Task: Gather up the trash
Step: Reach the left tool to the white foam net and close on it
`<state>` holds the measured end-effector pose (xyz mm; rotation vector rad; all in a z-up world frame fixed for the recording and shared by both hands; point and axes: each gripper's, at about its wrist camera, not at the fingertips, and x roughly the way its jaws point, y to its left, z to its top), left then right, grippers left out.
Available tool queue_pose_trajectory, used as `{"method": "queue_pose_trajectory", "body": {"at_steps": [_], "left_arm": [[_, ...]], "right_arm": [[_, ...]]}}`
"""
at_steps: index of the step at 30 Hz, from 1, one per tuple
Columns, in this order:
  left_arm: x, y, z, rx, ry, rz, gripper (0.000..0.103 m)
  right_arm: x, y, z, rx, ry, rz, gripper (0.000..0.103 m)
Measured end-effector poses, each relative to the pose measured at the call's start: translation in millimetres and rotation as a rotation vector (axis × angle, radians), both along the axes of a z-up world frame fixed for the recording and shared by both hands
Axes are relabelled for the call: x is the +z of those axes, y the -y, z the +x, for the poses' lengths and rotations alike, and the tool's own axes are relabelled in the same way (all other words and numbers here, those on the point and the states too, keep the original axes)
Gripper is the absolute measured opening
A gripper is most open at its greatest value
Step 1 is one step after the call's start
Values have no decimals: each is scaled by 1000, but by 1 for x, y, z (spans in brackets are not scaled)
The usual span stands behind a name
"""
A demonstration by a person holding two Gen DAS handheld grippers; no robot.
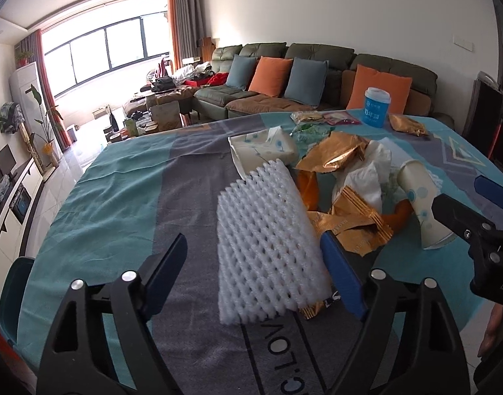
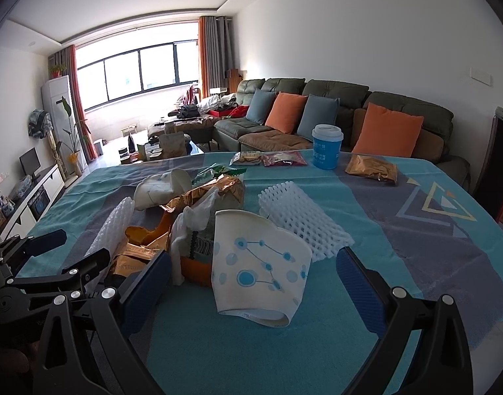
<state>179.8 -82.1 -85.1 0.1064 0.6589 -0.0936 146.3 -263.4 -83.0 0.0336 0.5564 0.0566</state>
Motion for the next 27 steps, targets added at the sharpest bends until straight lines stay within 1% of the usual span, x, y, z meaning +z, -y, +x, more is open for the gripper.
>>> {"method": "queue_pose_trajectory", "body": {"at_steps": [1,5,8,12,14,17,19,22,27], "left_arm": [[-1,1,1,-5,-3,5,74],[-7,3,3,-9,-23,17,69],[-11,2,6,-12,-48,15,61],[-16,-1,11,-16,-92,-14,44],[-18,-2,12,-19,-105,-29,40],[-18,-3,12,-23,-104,-40,31],[-19,-5,12,-30,-108,-60,20],[-19,-8,12,-32,-107,-82,16],[-17,-15,12,-36,-108,-127,13]], "right_arm": [[0,0,1,1,-1,1,97],[-1,1,3,0,-4,3,97],[-1,1,3,-3,-3,3,97],[0,1,3,-8,0,3,97],[0,1,3,-8,0,2,97],[-1,1,5,-7,-5,1,97],[-2,1,5,-5,-8,-1,97],[-3,-1,6,3,-14,-7,97],[-6,-9,5,19,-17,-28,97]]}}
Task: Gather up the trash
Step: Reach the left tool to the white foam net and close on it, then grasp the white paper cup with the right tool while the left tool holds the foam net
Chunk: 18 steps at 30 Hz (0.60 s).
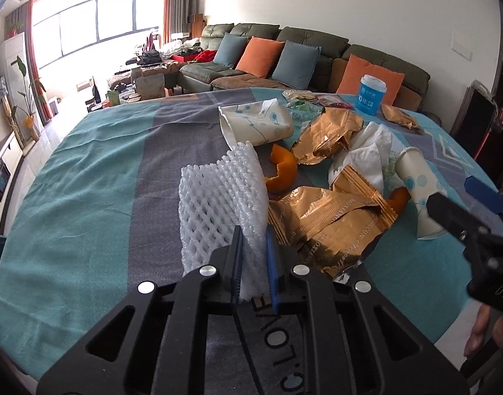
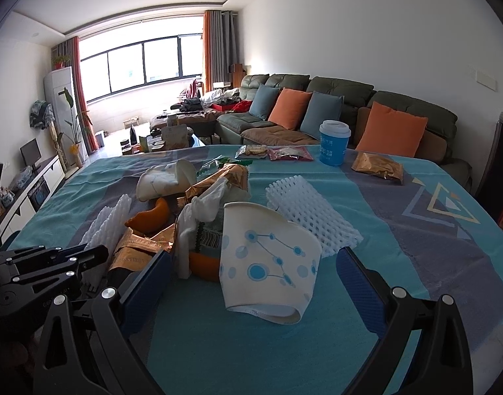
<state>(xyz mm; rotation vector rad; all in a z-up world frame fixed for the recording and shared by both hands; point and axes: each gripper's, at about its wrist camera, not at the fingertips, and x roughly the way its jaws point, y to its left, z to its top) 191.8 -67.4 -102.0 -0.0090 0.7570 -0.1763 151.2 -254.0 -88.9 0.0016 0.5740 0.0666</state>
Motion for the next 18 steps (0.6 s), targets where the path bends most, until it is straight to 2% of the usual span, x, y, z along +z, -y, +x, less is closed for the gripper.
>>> {"method": "queue_pose_trajectory", "body": {"at_steps": [7,9,14,18], "left_arm": [[12,-10,-4,11,32,-44,12],[16,-13,-5,16,36,-53,12],[21,-17,-7,21,43,-69,12],[23,-20,-9,27,51,-75,12]], "right_arm": [[-9,-7,8,-2,-34,-51,97],[-12,-9,11,-4,-42,-71,92],[-18,-10,16,-20,-71,-98,69],[-20,-9,16,-34,-82,-114,58]]}}
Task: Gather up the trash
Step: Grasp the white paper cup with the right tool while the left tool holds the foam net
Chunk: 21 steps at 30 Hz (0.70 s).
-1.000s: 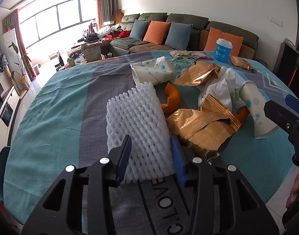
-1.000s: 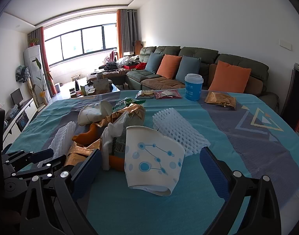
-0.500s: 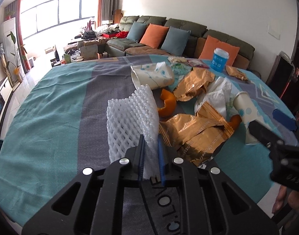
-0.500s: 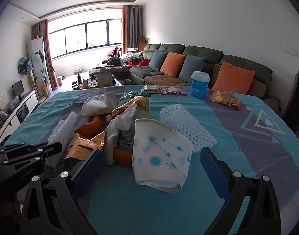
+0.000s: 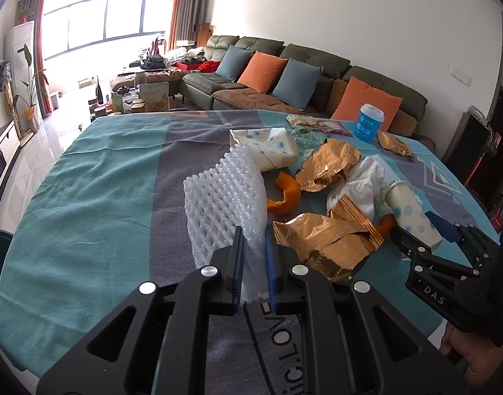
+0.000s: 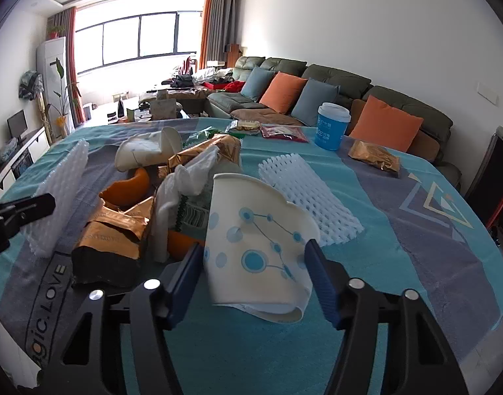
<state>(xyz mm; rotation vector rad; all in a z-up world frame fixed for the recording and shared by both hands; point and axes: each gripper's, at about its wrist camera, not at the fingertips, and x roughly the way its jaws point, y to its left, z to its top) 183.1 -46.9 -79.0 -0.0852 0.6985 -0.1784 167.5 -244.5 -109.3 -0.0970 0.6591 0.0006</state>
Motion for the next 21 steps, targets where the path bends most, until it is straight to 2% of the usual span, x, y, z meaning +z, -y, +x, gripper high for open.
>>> {"method": "queue_pose_trajectory", "body": {"at_steps": [3,8,12,21], "left_arm": [[3,-3,-2,5,10,-3,13],[9,-7,-4,12,26,-14,13],[13,-11,-9,15,37,-22,13],[27,-23,-23,30,86,-45,13]], "right_arm": [[0,2,0,-6,-1,-5,56],[4,2,-2,2,18,-20,44],[7,6,-5,8,20,-4,43],[31,7,-23,18,98,23,42]]}}
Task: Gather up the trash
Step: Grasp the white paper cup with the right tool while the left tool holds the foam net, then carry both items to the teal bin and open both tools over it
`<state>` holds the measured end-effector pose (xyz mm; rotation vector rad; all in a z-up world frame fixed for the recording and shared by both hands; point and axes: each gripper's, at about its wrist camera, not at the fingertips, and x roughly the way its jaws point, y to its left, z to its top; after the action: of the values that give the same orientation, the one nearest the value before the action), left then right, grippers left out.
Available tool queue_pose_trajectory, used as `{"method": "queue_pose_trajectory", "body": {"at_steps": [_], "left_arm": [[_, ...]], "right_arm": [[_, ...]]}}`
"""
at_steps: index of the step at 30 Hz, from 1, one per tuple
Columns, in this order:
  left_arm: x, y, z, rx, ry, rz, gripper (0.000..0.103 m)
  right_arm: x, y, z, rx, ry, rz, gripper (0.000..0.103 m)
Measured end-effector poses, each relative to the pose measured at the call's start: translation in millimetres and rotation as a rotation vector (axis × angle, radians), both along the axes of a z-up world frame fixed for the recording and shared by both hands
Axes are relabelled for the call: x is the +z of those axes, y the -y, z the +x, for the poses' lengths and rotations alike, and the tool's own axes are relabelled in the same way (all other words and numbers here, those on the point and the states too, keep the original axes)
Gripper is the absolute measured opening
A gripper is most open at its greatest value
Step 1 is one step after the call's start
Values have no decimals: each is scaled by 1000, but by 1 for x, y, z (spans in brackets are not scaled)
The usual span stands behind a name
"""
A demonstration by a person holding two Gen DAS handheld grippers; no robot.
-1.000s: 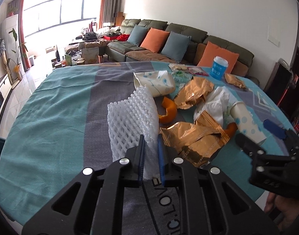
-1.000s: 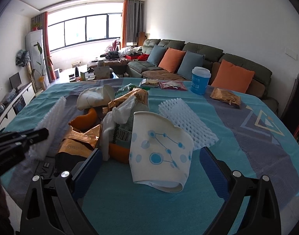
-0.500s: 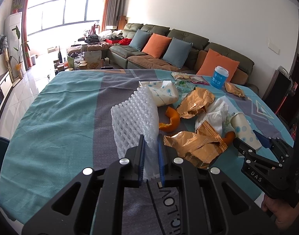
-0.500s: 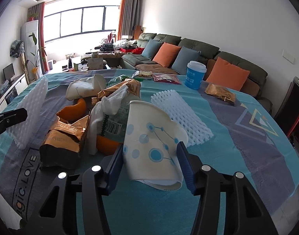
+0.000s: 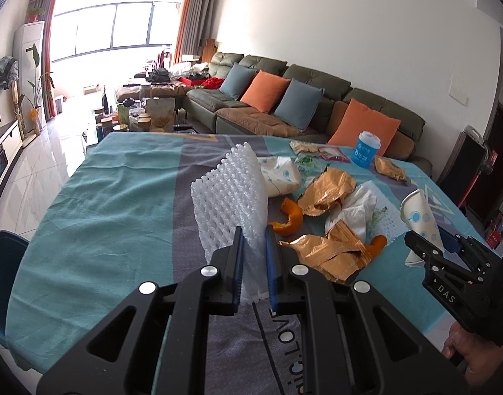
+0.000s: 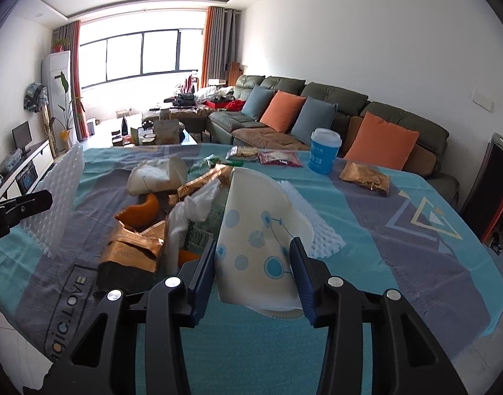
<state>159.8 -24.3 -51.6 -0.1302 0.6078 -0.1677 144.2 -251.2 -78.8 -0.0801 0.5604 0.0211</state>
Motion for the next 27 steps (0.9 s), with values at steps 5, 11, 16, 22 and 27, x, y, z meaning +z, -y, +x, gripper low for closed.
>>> {"method": "queue_pose_trajectory", "body": {"at_steps": [5,11,16,22,27], "left_arm": [[12,-11,-13,19,37,-13,13],[26,-35,-32,69,85,-25,13],[37,-66,-51,145,122,-34,13],[48,-113,-74,269,155,-36,13],[53,-159,-97,398,168,-18,13]], "right_arm": [[22,-8,-10,32,61,15,42],[42,-33,-13,115,116,31,42],[56,-75,-7,240,157,50,42],[71,-138,2,422,187,76,42],[80,-202,6,586,195,95,42]]}}
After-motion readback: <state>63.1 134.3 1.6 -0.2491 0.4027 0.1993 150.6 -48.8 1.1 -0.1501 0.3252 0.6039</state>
